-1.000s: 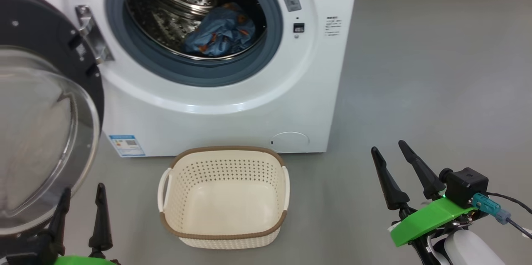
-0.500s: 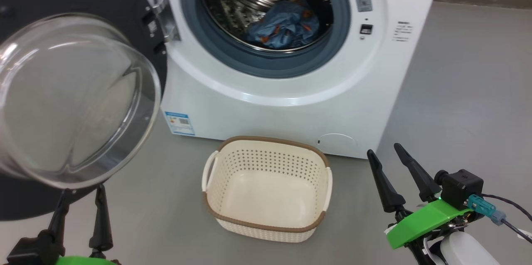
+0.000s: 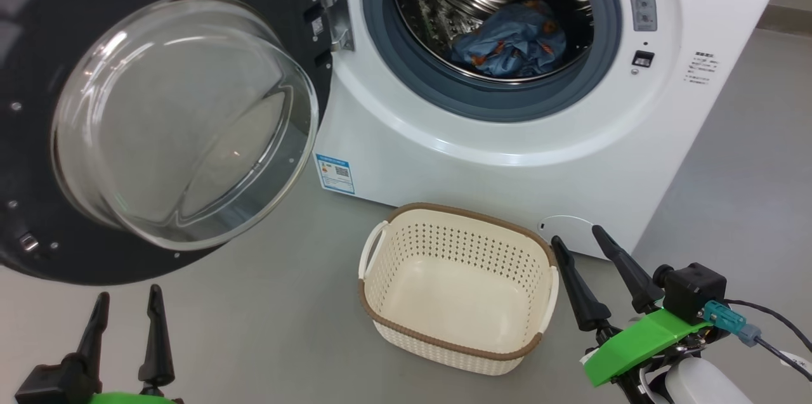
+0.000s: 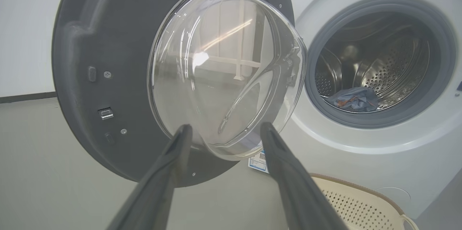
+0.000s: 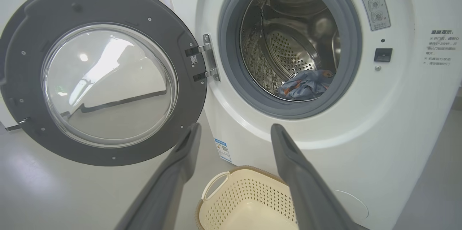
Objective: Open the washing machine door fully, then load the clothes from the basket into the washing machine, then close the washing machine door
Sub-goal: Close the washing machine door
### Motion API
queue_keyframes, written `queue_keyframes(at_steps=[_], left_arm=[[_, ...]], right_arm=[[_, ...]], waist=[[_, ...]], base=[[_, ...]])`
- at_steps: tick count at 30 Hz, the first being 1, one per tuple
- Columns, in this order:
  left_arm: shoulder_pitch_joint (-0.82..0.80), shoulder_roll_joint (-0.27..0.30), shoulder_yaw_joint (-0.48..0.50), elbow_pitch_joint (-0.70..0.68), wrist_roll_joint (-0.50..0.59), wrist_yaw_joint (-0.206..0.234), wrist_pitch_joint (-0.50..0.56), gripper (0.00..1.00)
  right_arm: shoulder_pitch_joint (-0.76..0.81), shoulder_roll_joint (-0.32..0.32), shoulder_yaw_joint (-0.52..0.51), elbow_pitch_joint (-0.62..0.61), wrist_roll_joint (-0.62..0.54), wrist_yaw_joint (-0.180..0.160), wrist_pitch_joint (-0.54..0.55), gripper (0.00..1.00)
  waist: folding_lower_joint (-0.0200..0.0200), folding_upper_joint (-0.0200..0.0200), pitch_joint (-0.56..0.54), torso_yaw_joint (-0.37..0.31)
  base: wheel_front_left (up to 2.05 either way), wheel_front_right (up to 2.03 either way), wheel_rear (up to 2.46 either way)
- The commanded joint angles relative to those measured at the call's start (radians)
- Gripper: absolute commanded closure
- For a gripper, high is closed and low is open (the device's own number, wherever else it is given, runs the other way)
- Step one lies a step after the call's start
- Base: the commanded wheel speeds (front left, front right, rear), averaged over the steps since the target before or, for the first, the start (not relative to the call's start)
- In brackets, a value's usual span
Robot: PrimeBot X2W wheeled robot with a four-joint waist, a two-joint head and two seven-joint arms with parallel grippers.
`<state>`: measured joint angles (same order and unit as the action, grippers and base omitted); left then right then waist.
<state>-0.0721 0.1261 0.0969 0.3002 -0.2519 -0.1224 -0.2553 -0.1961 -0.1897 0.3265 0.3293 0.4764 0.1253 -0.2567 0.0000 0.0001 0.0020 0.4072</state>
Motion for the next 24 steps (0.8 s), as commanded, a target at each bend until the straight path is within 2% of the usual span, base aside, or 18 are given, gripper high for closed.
queue_keyframes(at_steps=[1, 24], left_arm=[[-0.015, 0.015, 0.035, -0.016, 0.012, 0.006, -0.006, 0.00], [-0.004, 0.013, 0.030, -0.022, 0.025, 0.008, -0.006, 0.00]], right_arm=[[-0.026, -0.005, 0.023, -0.018, 0.012, 0.005, -0.005, 0.00], [-0.016, -0.011, 0.045, -0.017, 0.027, 0.005, -0.005, 0.00]], waist=[[0.0000, -0.0001, -0.008, 0.016], [0.0000, -0.0001, -0.025, 0.024]], base=[[0.00, 0.00, 0.00], [0.00, 0.00, 0.00]])
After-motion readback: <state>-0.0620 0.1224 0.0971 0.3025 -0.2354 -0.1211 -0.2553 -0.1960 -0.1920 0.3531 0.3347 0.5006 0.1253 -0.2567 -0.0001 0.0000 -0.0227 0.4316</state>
